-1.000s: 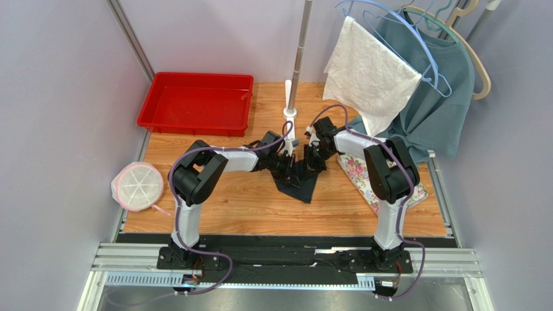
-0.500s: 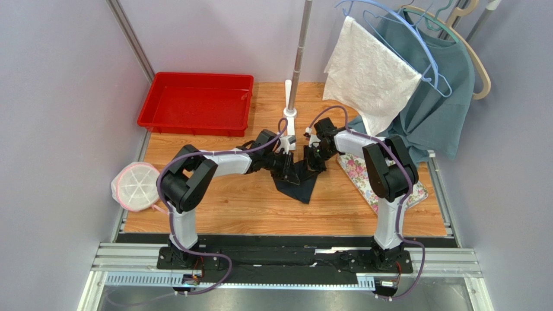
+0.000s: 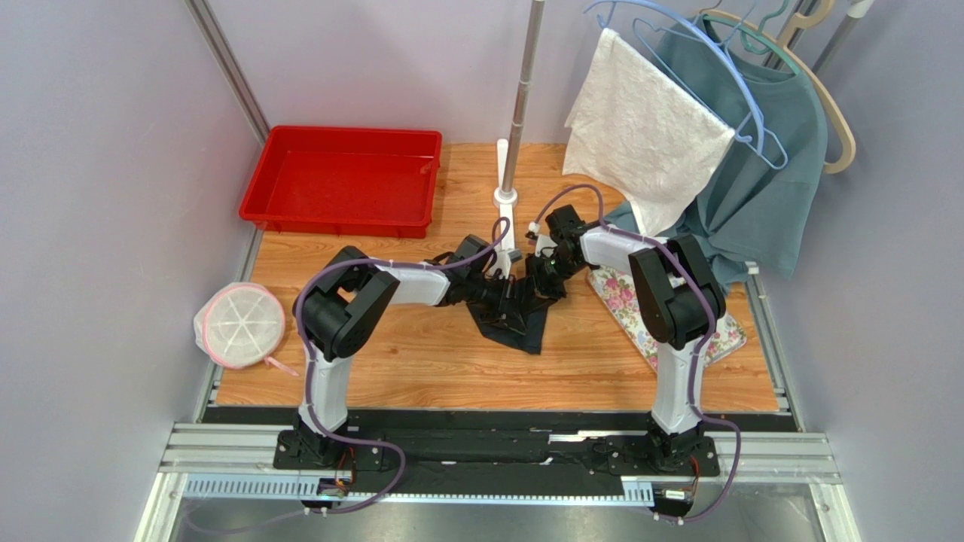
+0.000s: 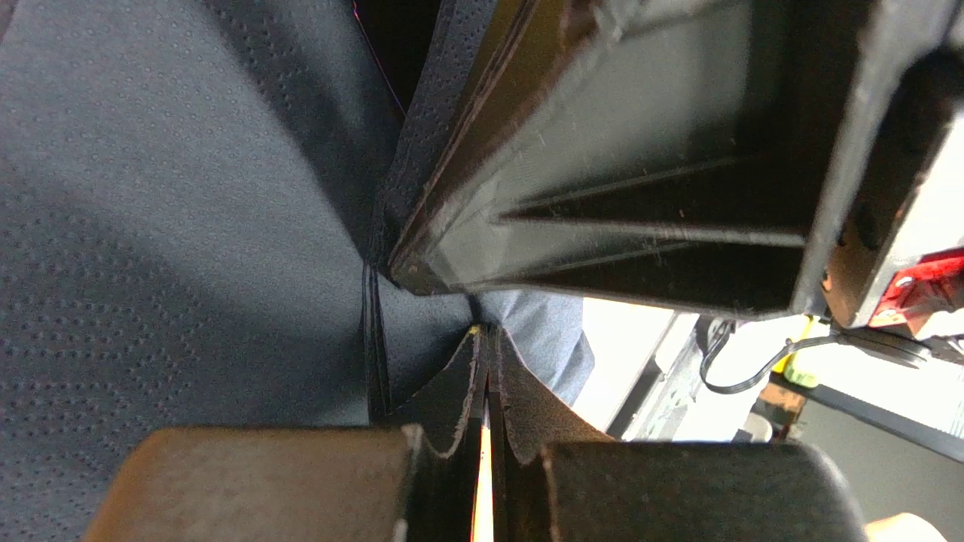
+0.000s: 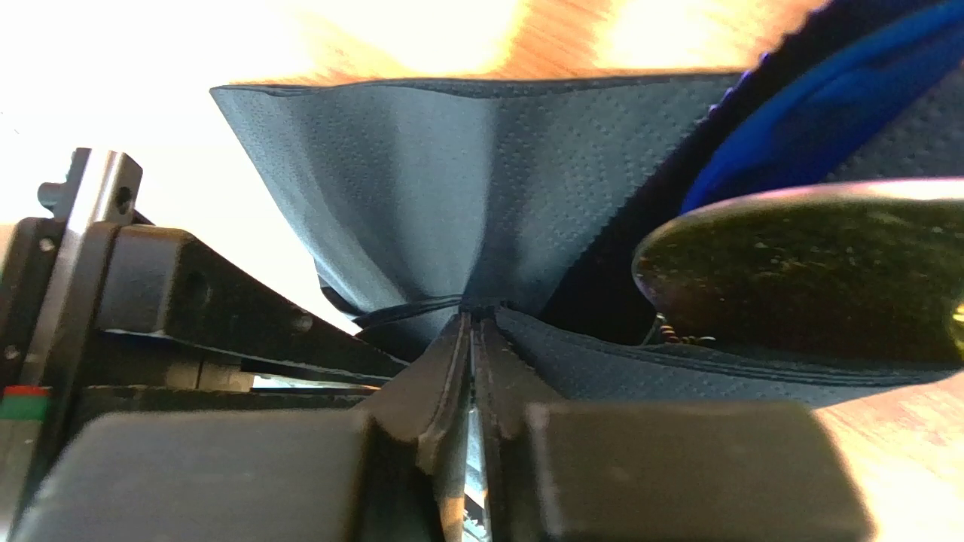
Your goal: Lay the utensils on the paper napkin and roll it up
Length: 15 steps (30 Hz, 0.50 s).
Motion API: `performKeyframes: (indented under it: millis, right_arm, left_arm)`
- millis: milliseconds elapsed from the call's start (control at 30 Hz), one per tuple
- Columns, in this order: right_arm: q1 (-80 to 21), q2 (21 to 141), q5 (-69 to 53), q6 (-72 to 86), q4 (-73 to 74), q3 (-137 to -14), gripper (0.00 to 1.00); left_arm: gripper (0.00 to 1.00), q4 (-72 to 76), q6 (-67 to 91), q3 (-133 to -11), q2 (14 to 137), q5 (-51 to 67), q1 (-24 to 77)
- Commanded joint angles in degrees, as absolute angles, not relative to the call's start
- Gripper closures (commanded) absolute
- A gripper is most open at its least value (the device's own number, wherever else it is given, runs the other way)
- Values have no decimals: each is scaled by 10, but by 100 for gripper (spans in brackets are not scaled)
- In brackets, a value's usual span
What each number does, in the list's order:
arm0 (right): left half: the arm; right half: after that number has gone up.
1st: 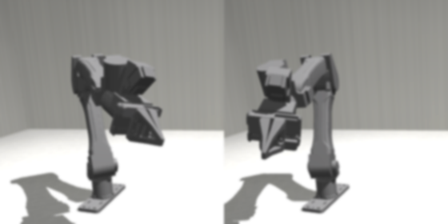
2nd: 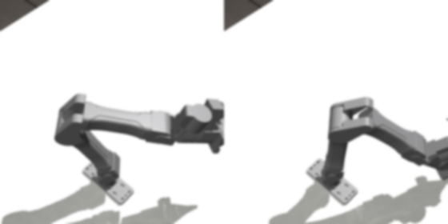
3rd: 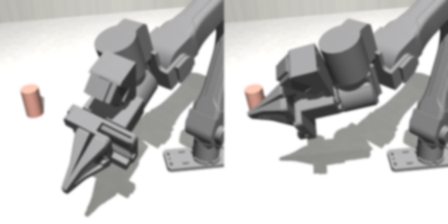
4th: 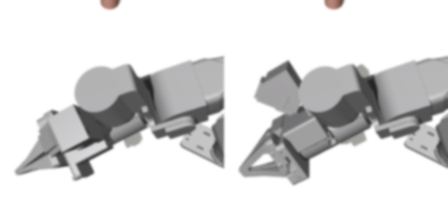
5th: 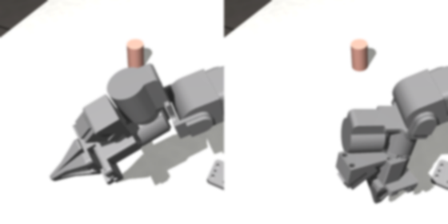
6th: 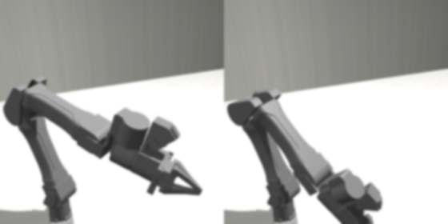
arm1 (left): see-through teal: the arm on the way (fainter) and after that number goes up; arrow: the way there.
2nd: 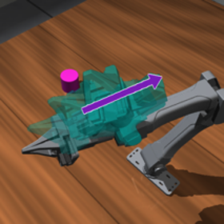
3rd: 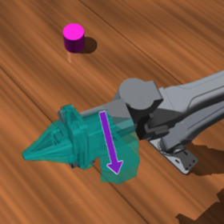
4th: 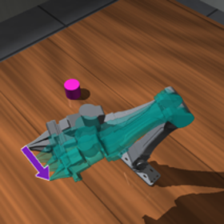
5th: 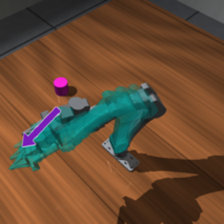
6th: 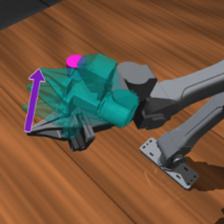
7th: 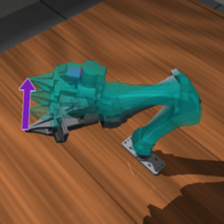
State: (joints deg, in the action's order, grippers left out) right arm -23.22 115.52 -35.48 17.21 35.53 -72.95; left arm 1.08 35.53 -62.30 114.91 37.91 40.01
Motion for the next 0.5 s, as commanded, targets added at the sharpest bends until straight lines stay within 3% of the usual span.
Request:
performKeyframes:
  millis: [0,200,467]
  right_arm:
    - [-234,1144,-341,147,356,-762,86]
    - [-234,1104,-329,151,396,-776,81]
    - [-235,1126,-304,154,393,-764,89]
  left_arm:
    - [97,-27,347,-620,1183,325,398]
    - [98,-19,348,-617,1184,323,396]
    - [98,-11,343,-613,1173,320,393]
